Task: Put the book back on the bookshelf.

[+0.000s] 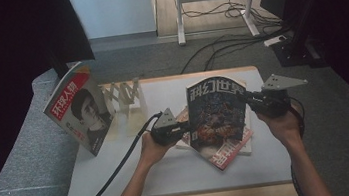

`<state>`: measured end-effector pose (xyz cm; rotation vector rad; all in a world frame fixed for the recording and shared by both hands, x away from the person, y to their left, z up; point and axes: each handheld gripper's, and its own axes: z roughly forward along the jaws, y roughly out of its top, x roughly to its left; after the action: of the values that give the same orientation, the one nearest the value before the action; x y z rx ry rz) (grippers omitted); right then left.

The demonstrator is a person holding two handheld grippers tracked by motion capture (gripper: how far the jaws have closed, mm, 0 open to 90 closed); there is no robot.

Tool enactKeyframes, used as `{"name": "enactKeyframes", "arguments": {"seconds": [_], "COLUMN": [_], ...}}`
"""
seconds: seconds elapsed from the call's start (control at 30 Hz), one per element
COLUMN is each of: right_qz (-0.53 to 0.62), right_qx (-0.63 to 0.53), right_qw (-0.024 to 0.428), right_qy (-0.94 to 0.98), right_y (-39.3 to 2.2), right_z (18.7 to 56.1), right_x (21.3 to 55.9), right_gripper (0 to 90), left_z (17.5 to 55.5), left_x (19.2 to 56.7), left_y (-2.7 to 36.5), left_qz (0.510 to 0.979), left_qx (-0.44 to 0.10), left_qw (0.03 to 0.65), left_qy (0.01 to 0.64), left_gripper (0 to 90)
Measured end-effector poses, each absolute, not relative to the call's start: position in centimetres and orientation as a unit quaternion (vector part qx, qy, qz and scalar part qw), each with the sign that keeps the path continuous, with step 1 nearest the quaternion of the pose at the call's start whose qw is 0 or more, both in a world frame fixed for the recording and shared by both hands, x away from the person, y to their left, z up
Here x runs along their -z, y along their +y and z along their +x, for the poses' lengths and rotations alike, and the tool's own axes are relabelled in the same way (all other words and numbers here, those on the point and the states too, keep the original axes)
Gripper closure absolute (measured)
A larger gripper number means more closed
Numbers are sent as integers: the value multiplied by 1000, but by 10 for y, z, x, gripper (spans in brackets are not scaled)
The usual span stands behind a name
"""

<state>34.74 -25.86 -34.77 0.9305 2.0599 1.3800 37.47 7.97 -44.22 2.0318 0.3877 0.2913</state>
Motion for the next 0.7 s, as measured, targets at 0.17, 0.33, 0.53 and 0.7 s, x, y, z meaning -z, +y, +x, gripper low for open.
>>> {"name": "enactKeyframes", "arguments": {"seconds": [0.17,0.33,0.53,0.7], "right_qz": [345,341,346,347], "right_qx": [-511,-509,-511,-512], "right_qw": [243,246,242,241], "right_qy": [749,751,748,748], "right_y": [-263,-261,-261,-262], "right_z": [346,344,345,344], "right_x": [350,350,350,350], "right_gripper": [782,774,767,766], "left_z": [367,365,368,374], "left_x": [437,427,409,393], "left_y": [78,76,73,70], "left_qz": [851,847,849,846], "left_qx": [-131,-130,-120,-104], "left_qw": [489,496,493,501], "left_qy": [140,142,148,151], "left_gripper": [781,741,700,687]}}
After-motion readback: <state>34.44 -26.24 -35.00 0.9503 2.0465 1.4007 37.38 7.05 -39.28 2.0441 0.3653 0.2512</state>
